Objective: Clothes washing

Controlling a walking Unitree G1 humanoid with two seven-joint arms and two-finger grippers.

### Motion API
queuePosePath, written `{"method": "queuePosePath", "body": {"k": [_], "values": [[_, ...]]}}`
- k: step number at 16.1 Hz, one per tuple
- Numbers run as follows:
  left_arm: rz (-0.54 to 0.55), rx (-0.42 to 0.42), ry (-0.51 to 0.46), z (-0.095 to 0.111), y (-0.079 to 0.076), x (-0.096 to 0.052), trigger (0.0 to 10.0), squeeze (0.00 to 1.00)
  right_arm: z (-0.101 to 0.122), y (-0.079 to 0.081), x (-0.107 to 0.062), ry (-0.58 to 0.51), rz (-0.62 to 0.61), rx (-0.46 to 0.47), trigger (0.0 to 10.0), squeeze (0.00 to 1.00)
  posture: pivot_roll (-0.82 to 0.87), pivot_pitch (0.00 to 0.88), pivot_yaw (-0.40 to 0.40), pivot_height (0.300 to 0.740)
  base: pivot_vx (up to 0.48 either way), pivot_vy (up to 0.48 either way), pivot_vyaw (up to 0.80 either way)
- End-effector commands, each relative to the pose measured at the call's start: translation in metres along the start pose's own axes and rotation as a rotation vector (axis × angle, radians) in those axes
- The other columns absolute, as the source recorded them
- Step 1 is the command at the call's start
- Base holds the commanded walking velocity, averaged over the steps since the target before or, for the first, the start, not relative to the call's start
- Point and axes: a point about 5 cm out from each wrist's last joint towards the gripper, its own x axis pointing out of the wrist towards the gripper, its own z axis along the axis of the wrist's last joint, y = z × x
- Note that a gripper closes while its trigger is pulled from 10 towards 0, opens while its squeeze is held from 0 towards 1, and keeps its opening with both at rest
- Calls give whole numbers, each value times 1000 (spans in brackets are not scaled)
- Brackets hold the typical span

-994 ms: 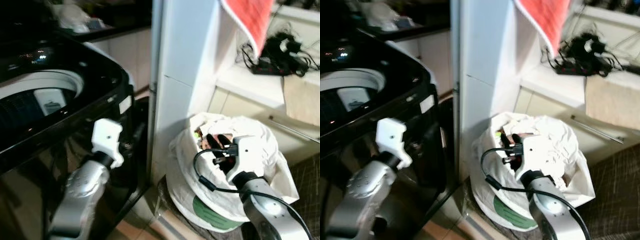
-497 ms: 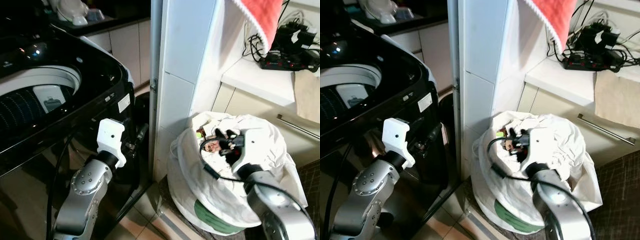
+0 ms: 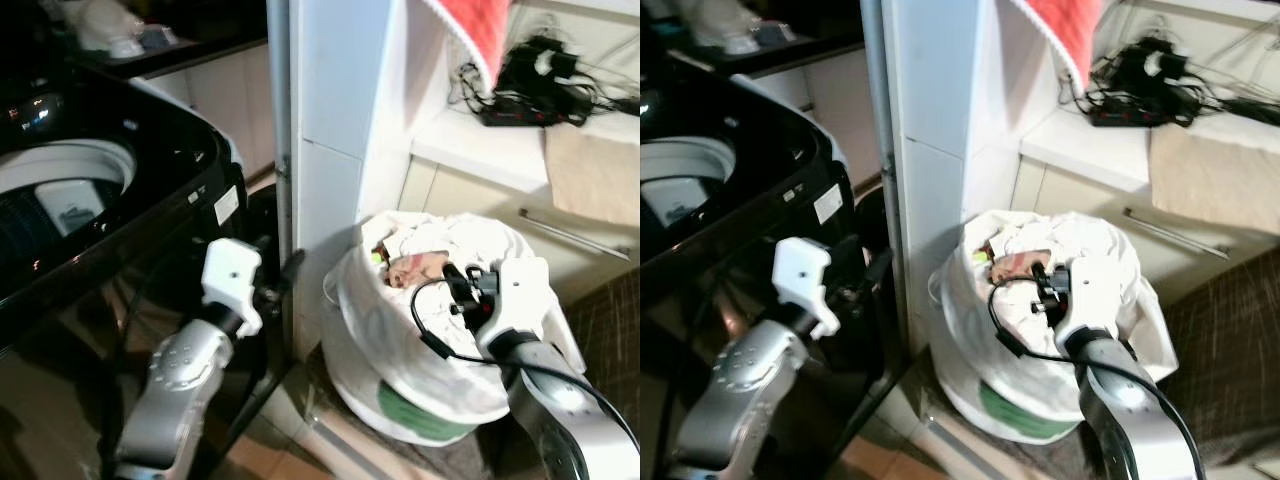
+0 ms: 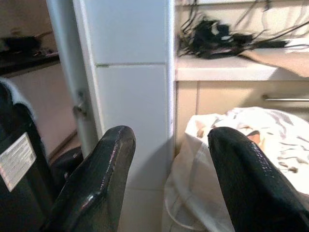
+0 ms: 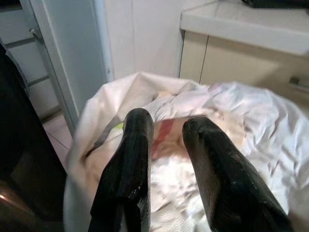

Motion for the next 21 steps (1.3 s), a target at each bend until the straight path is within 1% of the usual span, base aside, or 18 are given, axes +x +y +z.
{"method": "queuePosePath", "body": {"k": [1,2,3,4,5,7,8,10,11,13,14,15,18,20,21], "values": [[7,24,-9,3,6,2,10000,0,8,7,-1,-30,28,9,10000,0,-53,0,-24,740,0,480,-800],[15,23,-9,3,7,3,10000,0,8,6,-2,-34,24,12,10000,0,-55,0,-20,740,0,480,-800],[20,48,-11,5,7,4,10000,0,10,5,-2,-48,20,1,10000,0,-55,0,-20,740,0,0,0],[21,90,-16,7,6,5,10000,0,12,5,-2,-62,20,-18,10000,0,-56,0,-17,740,0,-480,0],[26,101,-16,7,5,5,10000,0,12,6,-2,-70,23,-31,10000,0,-54,0,-18,740,0,-480,0],[39,74,-13,6,4,5,10000,0,11,6,-3,-70,25,-38,10000,0,-51,0,-23,740,0,-480,0],[51,46,-23,6,4,5,10000,0,12,6,-3,-73,27,-37,10000,0,-51,0,-23,740,0,0,0],[81,32,-44,9,7,4,10000,0,12,6,-2,-76,34,-39,10000,0,-48,0,-29,740,0,0,0],[83,70,-42,9,8,4,10000,0,13,6,-2,-79,38,-41,10000,0,-46,0,-32,740,0,0,0],[90,117,-40,10,8,4,10000,0,13,6,-1,-78,53,-52,10000,0,-45,0,-33,740,0,0,0],[97,118,-37,10,8,5,10000,0,13,8,-1,-73,77,-72,10000,0,-45,0,-33,740,0,-371,0],[103,113,-36,10,8,5,10000,0,13,8,-1,-70,80,-73,10000,0,-45,0,-33,740,0,-480,800],[99,118,-33,10,7,6,10000,0,12,7,-1,-72,62,-72,10000,0,-46,0,-27,740,0,-480,800],[106,123,-31,10,7,7,10000,0,11,2,-1,-76,21,-39,10000,0,-46,0,-25,740,0,-480,0],[115,97,-34,10,8,7,10000,0,11,1,-1,-72,16,-40,10000,0,-45,0,-24,740,0,0,0]]}}
